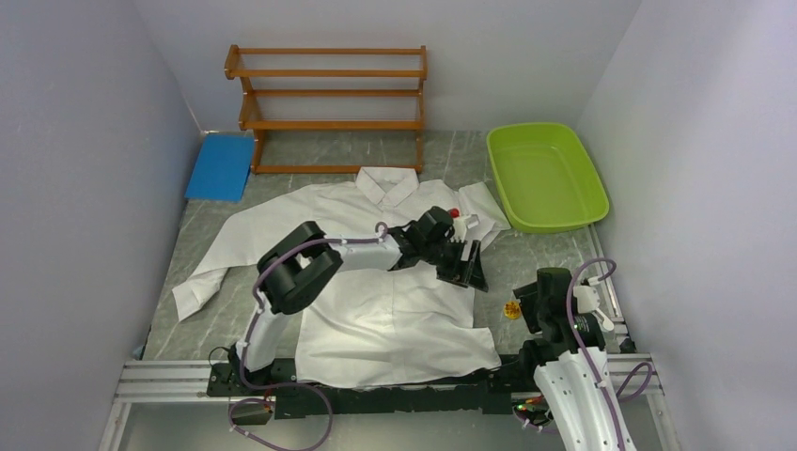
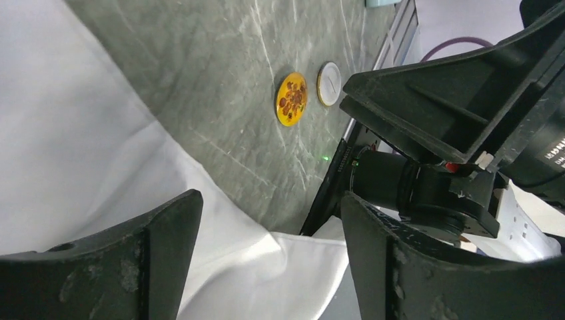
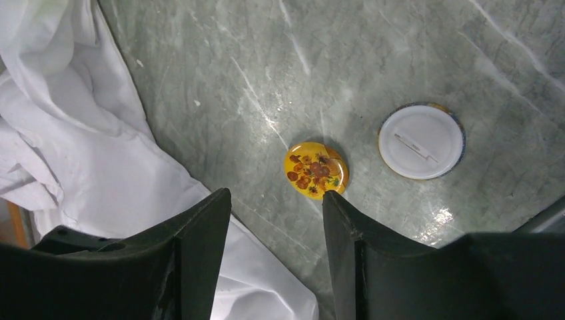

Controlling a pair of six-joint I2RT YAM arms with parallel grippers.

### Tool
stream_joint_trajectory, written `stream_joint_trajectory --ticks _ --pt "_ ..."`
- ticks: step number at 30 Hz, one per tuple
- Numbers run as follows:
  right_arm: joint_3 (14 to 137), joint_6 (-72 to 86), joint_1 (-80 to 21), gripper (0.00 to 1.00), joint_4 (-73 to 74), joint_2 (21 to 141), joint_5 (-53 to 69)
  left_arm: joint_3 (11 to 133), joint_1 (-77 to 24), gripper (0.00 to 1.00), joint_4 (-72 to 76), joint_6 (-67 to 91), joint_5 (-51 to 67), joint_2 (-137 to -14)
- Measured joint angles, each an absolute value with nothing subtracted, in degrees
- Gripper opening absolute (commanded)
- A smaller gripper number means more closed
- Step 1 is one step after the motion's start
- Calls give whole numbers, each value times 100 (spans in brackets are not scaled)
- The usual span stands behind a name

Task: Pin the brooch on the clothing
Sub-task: Pick up the brooch from the center of the board.

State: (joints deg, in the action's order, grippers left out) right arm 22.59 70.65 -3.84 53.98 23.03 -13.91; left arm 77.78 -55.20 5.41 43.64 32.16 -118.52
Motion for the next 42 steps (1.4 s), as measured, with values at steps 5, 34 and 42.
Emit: stream_joint_trajectory --ticks 5,34,42 --pt "2152 7253 -384 51 5398 2272 -1415 8099 -5688 68 690 4622 3518 -12346" --pt "1667 7693 -384 57 5129 2357 -1516 9091 -6055 41 1505 5961 3721 -13727" --pt "1610 7728 -384 54 4960 2711 -1540 9096 -6058 40 1520 5992 3706 -13738"
